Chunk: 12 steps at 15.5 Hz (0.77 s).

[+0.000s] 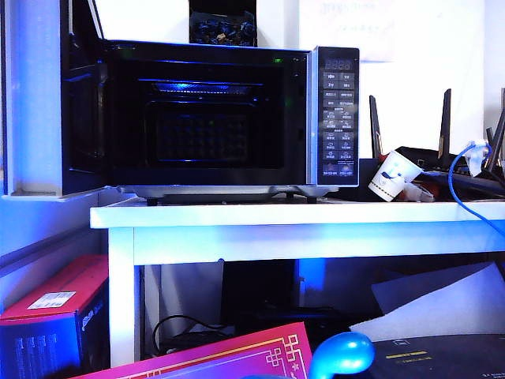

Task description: Open the microwave door, place the box of snacks from the top of the microwave inside, then close the microwave door.

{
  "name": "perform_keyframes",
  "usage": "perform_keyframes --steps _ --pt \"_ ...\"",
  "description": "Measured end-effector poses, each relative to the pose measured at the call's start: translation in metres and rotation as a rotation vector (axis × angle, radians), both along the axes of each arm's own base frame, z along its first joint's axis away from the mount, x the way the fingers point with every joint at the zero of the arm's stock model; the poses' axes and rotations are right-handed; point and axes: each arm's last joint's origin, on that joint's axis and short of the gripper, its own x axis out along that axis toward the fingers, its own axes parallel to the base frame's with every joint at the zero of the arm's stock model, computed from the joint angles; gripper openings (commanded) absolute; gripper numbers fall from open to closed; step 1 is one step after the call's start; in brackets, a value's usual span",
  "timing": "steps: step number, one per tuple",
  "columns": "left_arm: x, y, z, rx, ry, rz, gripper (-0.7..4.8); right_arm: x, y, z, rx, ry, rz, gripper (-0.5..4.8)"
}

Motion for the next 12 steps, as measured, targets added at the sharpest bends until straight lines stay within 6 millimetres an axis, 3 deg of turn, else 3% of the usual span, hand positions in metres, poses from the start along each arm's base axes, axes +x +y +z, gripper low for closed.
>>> perform_keyframes --steps 6,12 --pt "0.007 0.005 0.000 0.033 -0.035 0.314 4.79 0.008 -0.010 -0.002 0.015 -0.027 -0.064 2.72" --pt "0.009 0.006 0.003 0.005 -0.049 0.383 4.79 0.047 0.001 -0.038 0.034 0.051 -0.205 2.72"
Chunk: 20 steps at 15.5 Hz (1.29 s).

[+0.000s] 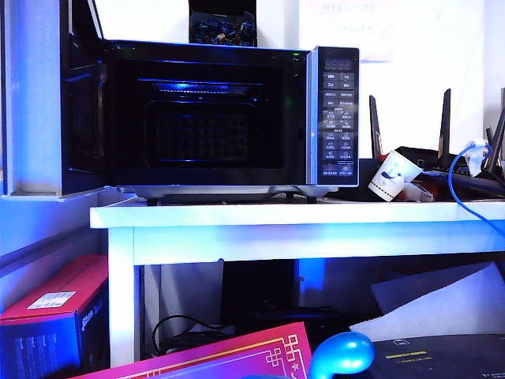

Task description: Open the microwave door, place the box of snacks from the top of the microwave inside, then close the microwave door.

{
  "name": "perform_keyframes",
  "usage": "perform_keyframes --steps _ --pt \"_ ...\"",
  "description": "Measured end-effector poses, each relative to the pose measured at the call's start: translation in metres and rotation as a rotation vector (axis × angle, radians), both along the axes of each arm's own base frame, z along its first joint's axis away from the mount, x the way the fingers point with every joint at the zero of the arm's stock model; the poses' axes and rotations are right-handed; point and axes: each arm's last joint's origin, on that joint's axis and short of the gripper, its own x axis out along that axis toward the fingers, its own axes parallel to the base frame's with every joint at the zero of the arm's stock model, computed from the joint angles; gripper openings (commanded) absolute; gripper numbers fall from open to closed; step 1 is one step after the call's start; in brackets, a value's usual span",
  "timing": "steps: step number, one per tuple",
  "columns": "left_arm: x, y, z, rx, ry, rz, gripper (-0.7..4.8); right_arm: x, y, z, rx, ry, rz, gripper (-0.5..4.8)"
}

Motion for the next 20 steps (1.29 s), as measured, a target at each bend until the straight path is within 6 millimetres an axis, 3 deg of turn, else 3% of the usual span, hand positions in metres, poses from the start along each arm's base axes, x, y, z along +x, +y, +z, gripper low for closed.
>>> perform_keyframes --steps 6,8,14,20 --pt "0.000 0.000 0.003 -0.027 -0.018 0.000 4.79 0.038 0.014 -0.046 0.008 0.050 -0.188 2.72" --pt "0.000 0.000 0.004 -0.030 -0.025 0.000 4.79 0.047 0.027 -0.066 -0.020 0.071 -0.240 2.72" --pt "0.000 0.000 0.006 -0.052 -0.032 -0.001 4.79 0.056 0.068 -0.110 -0.164 0.013 -0.470 2.72" --pt "0.000 0.000 0.006 -0.053 -0.031 -0.001 4.79 0.082 0.085 -0.174 -0.228 0.023 -0.683 2.74"
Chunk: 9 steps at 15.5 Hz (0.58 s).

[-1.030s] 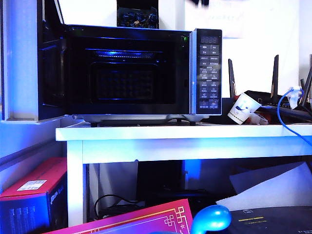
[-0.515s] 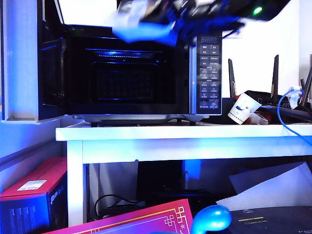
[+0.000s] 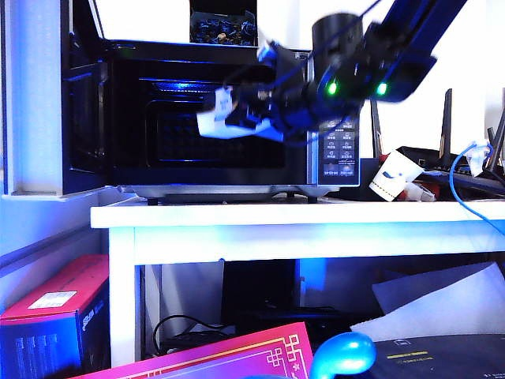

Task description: Open the microwave door, place the box of snacks from the top of the microwave inside, then close the microwave door.

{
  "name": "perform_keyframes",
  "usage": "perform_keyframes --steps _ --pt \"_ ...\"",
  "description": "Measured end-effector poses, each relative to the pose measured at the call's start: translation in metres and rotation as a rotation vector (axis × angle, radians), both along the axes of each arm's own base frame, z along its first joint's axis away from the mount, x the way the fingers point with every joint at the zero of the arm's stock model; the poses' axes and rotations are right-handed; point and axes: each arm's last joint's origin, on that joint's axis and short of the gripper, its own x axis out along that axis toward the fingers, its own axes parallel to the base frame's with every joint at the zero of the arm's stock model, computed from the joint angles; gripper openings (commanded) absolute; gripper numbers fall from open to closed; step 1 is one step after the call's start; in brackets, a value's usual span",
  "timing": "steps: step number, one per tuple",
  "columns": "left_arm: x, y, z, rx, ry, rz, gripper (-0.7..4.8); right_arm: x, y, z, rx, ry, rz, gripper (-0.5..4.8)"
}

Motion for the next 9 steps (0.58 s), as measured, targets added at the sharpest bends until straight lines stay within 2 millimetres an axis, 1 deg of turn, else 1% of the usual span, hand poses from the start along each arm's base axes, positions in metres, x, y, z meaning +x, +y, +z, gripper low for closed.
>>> perform_keyframes --steps 1,3,5,6,7,9 --pt "0.000 0.000 0.000 0.000 0.000 0.000 4.79 0.003 0.005 -0.002 0.004 -0.008 -0.002 2.74" --pt "0.000 0.000 0.000 0.000 0.000 0.000 4.79 0.018 0.020 0.002 0.017 -0.039 0.008 2.74" --pt "0.000 0.000 0.000 0.000 -0.001 0.004 4.79 0.034 0.028 0.003 0.023 -0.055 0.006 2.74" --pt "0.000 0.000 0.000 0.000 -0.001 0.003 4.79 0.042 0.032 -0.002 0.022 -0.051 0.000 2.74" --pt "0.000 0.000 0.000 0.000 -0.001 0.004 4.79 0.053 0.037 -0.013 0.005 -0.021 -0.021 2.74" --pt "0.000 0.000 0.000 0.000 -0.001 0.004 4.79 0.063 0.043 -0.019 0.006 -0.024 -0.037 2.74"
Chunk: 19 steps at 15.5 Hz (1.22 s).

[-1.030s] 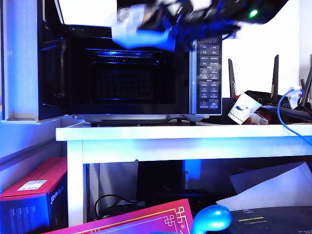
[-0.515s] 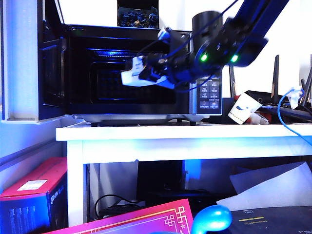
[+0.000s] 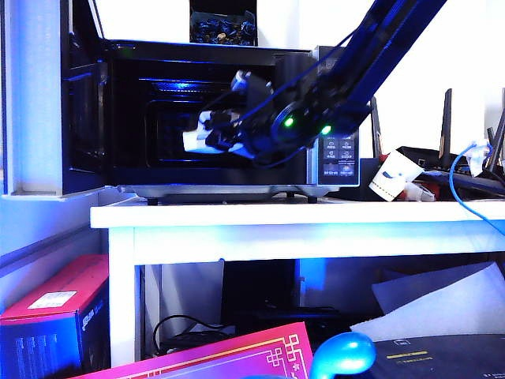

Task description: Open the microwave door, place the box of snacks from the top of the microwave inside, then close the microwave door.

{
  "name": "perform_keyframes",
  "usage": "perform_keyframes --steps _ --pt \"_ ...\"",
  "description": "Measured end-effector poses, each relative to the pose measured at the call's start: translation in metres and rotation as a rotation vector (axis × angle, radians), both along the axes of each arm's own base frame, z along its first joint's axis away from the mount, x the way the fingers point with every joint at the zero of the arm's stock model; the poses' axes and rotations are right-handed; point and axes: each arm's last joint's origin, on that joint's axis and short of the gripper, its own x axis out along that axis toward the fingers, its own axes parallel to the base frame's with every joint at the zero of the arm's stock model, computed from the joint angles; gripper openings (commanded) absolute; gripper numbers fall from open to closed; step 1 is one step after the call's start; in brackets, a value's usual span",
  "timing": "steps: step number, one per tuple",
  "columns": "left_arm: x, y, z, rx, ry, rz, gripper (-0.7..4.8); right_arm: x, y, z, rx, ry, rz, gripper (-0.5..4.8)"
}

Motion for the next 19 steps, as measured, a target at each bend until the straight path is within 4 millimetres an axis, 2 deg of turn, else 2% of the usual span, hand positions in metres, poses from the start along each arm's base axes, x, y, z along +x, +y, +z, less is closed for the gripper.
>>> perform_keyframes --steps 2,7,16,17,18,19 --pt "0.000 0.000 0.000 -0.001 0.001 0.014 4.79 0.016 0.008 -0.002 -0.002 0.004 -0.004 2.74" --pt "0.001 0.000 0.000 -0.001 0.001 0.021 4.79 0.036 0.016 0.000 0.003 -0.008 -0.066 2.74" --pt "0.001 0.000 -0.001 0.000 0.005 0.021 4.79 0.049 0.022 -0.008 0.008 -0.031 -0.110 2.74" --pt "0.000 0.000 -0.001 0.002 0.008 0.021 4.79 0.049 0.022 -0.008 0.007 -0.033 -0.110 2.94" --pt "0.001 0.000 -0.001 0.002 0.009 0.021 4.79 0.049 0.022 -0.008 0.005 -0.034 -0.112 4.52" --pt "0.000 0.000 -0.001 0.002 0.008 0.021 4.79 0.049 0.023 -0.008 0.000 -0.037 -0.113 4.79"
